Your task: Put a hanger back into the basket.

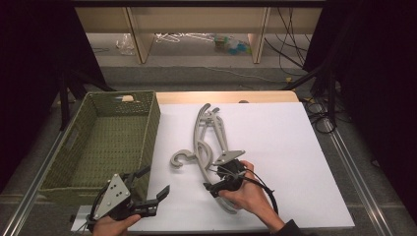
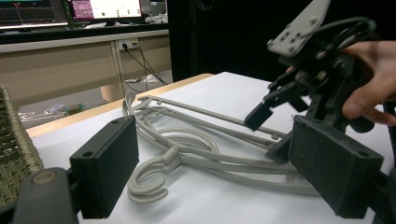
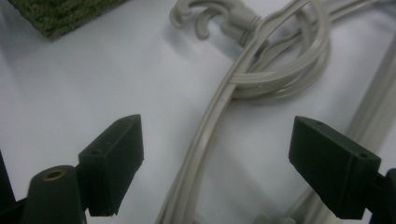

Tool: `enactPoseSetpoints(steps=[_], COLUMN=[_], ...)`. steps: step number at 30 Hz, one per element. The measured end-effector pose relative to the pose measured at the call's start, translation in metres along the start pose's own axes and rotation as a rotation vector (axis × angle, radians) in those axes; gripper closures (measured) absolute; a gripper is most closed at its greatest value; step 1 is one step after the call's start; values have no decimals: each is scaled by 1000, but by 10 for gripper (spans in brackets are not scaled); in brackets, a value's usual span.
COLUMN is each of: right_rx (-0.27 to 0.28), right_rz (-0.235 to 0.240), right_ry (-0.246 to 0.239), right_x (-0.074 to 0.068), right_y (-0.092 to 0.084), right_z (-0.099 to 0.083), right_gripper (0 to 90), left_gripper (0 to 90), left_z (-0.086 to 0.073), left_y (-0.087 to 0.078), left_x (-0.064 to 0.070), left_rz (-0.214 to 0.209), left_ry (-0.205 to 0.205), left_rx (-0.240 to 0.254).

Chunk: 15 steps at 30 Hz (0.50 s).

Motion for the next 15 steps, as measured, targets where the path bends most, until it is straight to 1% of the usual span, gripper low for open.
enactPoseSetpoints(steps=[1,2,3,4,6,7,8,10,11,12,13,14,15], right_rx=[-14,-41,-71,-79,-127,-127,-156,-172,-181,-181,-197,-197,-199], right_rz=[3,18,41,49,61,61,64,71,80,80,92,92,93], right_ry=[-7,2,-2,0,-11,-11,14,8,17,17,33,33,54], right_x=[0,-2,-4,-4,-3,-3,-2,0,0,0,2,2,5], right_y=[5,9,13,18,24,24,29,33,35,35,38,38,39], right_z=[0,0,-1,-1,-3,-3,-4,-4,-4,-4,-4,-4,-4], right_gripper=[228,267,292,315,366,366,426,482,509,509,554,554,592], left_gripper=[157,157,157,156,157,157,157,157,157,157,156,156,157], left_z=[0,0,0,0,0,0,0,0,0,0,0,0,0], left_y=[0,0,0,0,0,0,0,0,0,0,1,1,1], left_x=[0,0,0,0,-1,-1,-2,-1,0,0,1,1,2], left_rz=[0,-1,-6,-6,-3,-3,-3,-6,-9,-9,-14,-14,-20], left_ry=[0,0,-18,-20,-13,-13,-16,-12,-11,-11,-3,-3,-1], left_rx=[0,-1,1,3,3,3,6,5,4,4,4,4,3])
Point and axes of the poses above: each handheld gripper's, and its own axes: y roughly forward along the jaws, z roughly out of its top, x roughly to its right, the point moved 7 cm from there along y, roughly forward along the jaws, and after that the axes turned 5 degrees about y, right-handed, at the moved point
